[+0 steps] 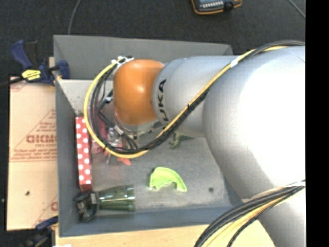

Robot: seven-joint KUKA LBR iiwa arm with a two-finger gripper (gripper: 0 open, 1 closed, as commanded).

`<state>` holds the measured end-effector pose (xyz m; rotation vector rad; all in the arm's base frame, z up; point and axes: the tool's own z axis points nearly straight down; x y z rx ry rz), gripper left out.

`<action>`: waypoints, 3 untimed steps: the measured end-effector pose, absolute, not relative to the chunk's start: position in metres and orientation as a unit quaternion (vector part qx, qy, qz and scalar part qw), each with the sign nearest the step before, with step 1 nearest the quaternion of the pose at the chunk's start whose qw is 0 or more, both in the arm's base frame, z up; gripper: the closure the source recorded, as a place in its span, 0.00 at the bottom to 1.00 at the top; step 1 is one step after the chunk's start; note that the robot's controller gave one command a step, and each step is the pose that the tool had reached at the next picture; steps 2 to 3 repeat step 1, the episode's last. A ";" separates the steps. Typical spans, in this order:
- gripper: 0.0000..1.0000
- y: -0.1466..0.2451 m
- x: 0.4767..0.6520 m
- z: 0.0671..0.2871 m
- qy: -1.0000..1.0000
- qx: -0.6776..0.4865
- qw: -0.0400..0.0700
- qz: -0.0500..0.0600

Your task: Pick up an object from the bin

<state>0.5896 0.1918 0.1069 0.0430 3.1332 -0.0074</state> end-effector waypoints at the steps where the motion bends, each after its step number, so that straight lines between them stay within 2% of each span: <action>1: 1.00 0.193 0.593 0.135 1.000 0.014 0.010 0.000; 3: 1.00 0.193 0.593 0.135 1.000 0.014 0.010 0.000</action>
Offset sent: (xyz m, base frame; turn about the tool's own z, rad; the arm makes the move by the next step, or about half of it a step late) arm 0.0027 0.0007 0.0730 0.0003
